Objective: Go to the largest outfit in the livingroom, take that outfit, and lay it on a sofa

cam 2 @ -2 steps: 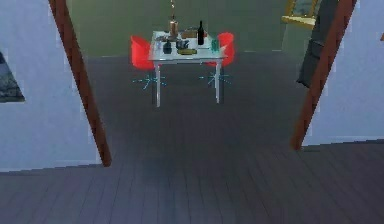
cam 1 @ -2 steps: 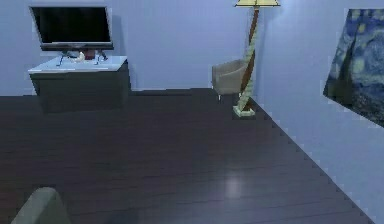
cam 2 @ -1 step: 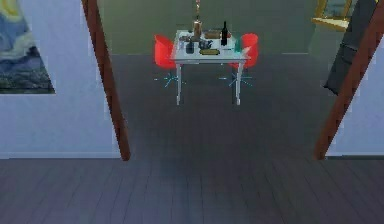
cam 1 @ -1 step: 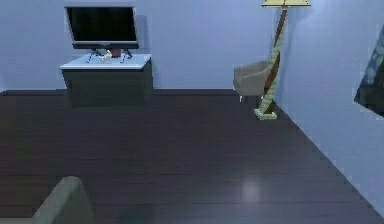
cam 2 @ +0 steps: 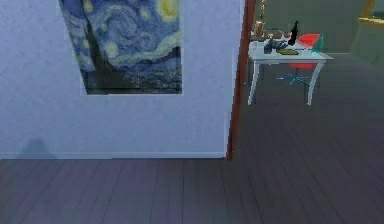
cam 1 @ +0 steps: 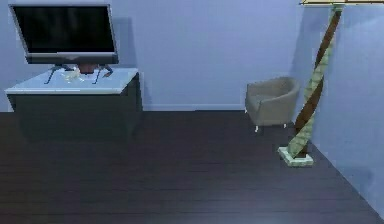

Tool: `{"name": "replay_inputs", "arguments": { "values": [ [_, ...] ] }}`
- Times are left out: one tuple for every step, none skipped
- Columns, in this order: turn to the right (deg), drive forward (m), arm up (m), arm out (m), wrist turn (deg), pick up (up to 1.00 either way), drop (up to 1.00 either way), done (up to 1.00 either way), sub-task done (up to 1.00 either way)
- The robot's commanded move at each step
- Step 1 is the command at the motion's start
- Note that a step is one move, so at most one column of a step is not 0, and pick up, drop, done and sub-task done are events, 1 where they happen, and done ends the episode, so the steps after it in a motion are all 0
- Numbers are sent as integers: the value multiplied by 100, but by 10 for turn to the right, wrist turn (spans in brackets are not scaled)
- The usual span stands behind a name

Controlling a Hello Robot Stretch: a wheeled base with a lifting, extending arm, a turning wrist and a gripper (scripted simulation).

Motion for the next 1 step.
{"name": "replay_inputs", "arguments": {
  "values": [
    [-120, 0, 0, 0, 0, 0, 0, 0, 0]
  ]
}}
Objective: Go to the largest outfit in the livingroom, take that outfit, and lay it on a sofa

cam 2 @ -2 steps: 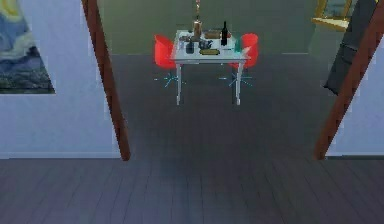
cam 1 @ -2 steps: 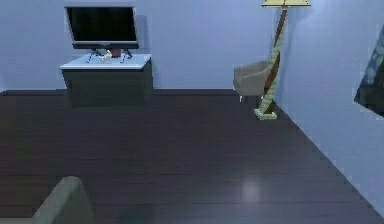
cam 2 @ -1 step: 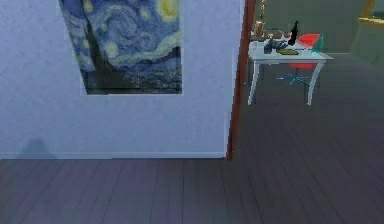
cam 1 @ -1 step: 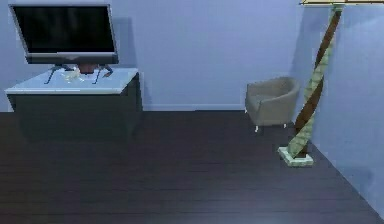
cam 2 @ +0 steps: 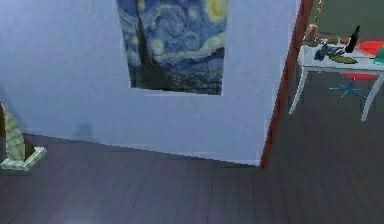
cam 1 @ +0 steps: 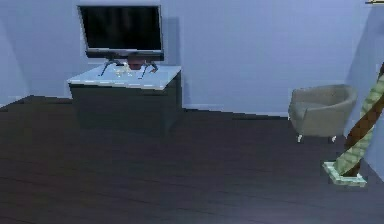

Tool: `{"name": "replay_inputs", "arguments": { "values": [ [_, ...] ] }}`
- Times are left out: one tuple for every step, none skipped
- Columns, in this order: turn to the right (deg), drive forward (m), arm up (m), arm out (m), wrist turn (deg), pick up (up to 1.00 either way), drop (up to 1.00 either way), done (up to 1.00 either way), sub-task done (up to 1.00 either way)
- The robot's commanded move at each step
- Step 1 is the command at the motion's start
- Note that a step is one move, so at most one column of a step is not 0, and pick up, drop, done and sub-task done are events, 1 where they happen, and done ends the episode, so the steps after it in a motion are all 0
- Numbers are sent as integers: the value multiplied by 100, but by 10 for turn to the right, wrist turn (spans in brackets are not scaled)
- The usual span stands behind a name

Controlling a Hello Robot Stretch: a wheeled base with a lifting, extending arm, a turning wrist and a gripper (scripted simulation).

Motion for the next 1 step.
{"name": "replay_inputs", "arguments": {
  "values": [
    [0, 10, 0, 0, 0, 0, 0, 0, 0]
  ]
}}
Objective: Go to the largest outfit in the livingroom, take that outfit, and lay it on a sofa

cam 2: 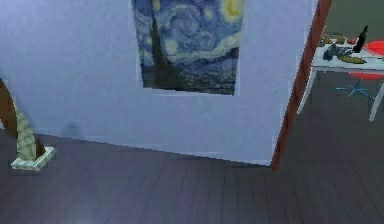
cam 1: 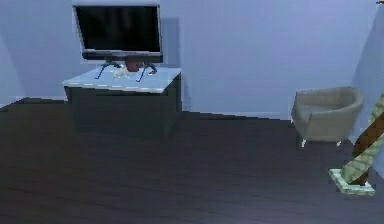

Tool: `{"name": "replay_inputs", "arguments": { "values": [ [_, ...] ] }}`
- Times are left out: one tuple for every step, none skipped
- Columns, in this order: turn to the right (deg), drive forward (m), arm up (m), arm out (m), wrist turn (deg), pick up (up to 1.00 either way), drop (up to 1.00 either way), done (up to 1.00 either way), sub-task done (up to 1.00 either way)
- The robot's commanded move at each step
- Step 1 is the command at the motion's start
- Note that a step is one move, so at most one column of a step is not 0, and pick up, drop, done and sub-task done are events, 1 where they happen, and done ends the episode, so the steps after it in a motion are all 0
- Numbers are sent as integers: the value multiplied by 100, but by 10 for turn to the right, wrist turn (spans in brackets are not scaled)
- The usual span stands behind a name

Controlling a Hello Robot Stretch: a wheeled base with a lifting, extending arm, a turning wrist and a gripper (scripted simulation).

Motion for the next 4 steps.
{"name": "replay_inputs", "arguments": {
  "values": [
    [-300, 0, 0, 0, 0, 0, 0, 0, 0],
    [0, 45, 0, 0, 0, 0, 0, 0, 0],
    [-450, 0, 0, 0, 0, 0, 0, 0, 0],
    [0, 100, 0, 0, 0, 0, 0, 0, 0]
  ]
}}
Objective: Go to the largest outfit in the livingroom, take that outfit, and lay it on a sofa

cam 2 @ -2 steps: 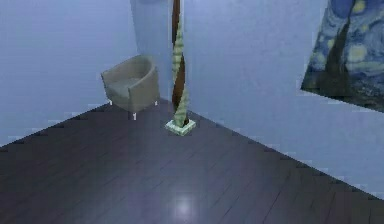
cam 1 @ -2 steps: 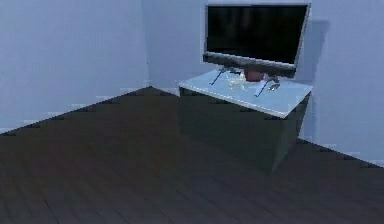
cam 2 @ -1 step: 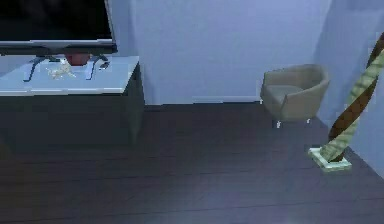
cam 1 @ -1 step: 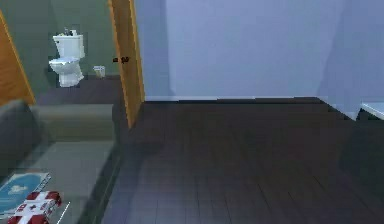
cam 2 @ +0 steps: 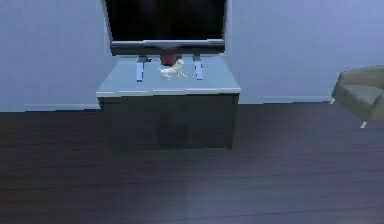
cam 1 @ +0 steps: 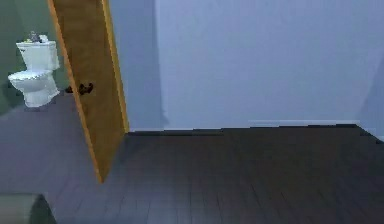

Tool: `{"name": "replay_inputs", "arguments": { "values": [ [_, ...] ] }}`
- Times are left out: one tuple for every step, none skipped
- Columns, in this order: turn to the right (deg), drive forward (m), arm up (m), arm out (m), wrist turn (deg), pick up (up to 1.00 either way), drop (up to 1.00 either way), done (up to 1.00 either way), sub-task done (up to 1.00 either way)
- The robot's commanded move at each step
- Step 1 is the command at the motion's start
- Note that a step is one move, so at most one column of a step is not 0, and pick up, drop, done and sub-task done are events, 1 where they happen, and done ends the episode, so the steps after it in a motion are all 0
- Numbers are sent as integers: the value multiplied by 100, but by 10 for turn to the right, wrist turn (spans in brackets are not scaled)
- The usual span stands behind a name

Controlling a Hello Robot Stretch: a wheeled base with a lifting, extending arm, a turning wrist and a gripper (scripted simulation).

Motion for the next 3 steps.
{"name": "replay_inputs", "arguments": {
  "values": [
    [-60, 0, 0, 0, 0, 0, 0, 0, 0],
    [0, 70, 0, 0, 0, 0, 0, 0, 0],
    [-450, 0, 0, 0, 0, 0, 0, 0, 0]
  ]
}}
